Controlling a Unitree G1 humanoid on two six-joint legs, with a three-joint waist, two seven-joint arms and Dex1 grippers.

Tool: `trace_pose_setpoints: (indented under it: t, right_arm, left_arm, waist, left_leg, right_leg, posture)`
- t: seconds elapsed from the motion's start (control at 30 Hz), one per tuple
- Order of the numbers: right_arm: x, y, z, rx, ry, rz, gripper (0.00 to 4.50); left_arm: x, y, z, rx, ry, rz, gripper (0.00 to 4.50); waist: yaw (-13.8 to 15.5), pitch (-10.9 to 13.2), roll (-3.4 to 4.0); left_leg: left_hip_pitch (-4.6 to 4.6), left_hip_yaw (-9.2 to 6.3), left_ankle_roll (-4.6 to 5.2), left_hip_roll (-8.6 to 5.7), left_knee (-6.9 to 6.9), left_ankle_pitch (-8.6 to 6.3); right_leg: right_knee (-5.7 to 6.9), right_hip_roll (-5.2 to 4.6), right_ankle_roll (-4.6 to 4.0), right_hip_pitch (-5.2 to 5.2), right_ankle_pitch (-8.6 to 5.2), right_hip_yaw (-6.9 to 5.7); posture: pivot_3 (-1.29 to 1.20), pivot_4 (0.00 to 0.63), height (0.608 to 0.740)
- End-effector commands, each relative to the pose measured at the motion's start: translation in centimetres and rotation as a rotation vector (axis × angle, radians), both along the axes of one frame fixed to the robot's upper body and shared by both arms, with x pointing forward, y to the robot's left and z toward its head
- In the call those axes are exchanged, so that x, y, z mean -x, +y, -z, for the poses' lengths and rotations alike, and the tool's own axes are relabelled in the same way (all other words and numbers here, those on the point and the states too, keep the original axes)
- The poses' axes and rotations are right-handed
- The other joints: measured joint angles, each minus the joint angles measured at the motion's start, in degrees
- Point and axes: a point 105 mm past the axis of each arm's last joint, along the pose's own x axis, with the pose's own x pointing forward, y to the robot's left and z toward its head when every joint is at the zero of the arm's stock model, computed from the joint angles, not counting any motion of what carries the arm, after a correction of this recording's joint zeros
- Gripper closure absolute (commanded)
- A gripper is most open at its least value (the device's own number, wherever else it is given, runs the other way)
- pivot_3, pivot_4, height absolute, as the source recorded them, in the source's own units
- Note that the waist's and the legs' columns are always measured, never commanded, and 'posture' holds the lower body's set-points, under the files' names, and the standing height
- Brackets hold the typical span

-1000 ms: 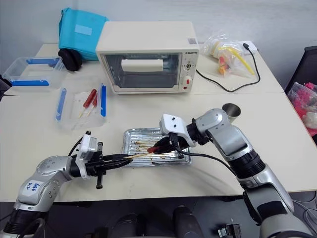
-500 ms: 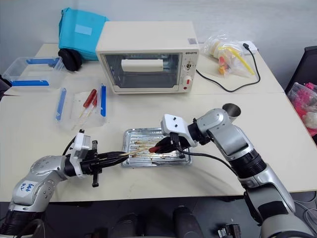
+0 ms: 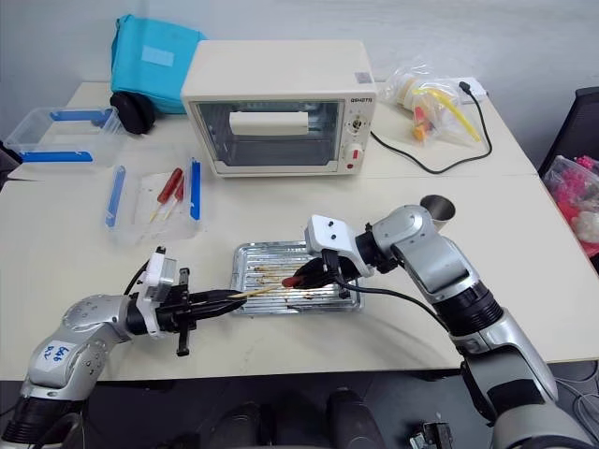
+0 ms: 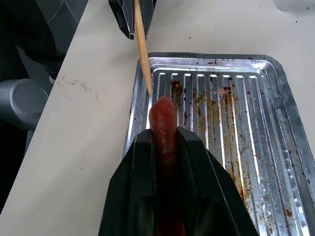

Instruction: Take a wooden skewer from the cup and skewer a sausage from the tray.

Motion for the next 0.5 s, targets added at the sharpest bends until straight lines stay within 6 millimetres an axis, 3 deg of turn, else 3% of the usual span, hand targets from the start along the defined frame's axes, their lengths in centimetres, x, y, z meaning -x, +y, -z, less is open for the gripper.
trace_pose_setpoints:
  t: [0.03, 0.5]
  right_arm:
    - [0.46, 0.53, -1.09, -0.023, -0.036, -0.037, 4.05]
    - [0.77, 0.69, -1.16, -0.022, -0.033, -0.047, 4.05]
  left_arm:
    - [-0.17, -0.36, -0.28, 0.007, -0.028, 0.007, 4.50]
    - [-0.40, -0.33, -0.06, -0.003, -0.039, -0.003, 4.50]
  waist:
    - [0.01, 0.00, 0.00]
    - [0.00, 0.00, 0.00]
  left_leg:
    - [0.00, 0.00, 0.00, 0.00, 0.00, 0.00]
    - [0.00, 0.00, 0.00, 0.00, 0.00, 0.00]
  right_leg:
    - [0.00, 0.00, 0.00, 0.00, 0.00, 0.00]
    - [0.00, 0.00, 0.00, 0.00, 0.00, 0.00]
  posture:
    - [0.00, 0.150, 0.740]
    - [0.00, 0.150, 0.740]
